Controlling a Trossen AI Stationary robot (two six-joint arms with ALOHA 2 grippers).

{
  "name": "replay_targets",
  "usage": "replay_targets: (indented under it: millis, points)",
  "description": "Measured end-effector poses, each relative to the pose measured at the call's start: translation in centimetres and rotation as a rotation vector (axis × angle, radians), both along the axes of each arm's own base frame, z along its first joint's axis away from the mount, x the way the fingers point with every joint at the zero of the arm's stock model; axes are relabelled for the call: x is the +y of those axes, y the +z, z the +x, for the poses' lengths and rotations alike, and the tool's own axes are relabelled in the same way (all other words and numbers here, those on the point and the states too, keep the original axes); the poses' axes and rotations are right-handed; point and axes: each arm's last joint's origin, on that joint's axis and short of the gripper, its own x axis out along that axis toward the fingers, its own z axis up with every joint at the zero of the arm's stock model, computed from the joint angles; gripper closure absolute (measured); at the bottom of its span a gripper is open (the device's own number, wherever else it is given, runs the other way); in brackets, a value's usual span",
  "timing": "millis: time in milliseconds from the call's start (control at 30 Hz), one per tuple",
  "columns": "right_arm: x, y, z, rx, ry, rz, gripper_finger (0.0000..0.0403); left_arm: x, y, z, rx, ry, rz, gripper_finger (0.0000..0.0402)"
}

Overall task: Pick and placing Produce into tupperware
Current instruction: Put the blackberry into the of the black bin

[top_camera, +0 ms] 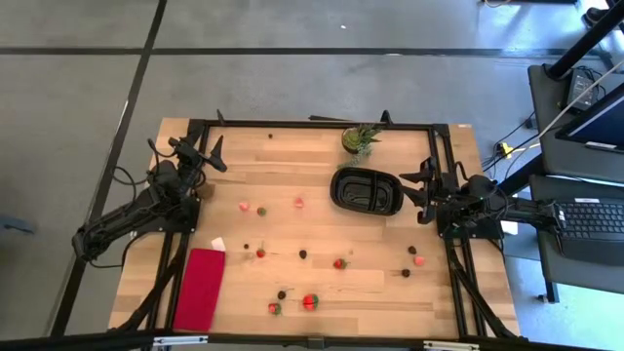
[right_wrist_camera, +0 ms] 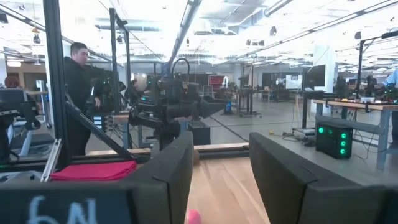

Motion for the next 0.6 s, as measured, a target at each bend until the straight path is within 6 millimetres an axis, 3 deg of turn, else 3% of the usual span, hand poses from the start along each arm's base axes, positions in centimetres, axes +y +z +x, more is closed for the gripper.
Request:
replay_targets:
  millis: [600]
  points:
    - [-0.01,-0.27,0.08,0.020,0.015,0.057,0.0244,0.00,0.00,0.00,0.000,0.000,0.000,0.0086]
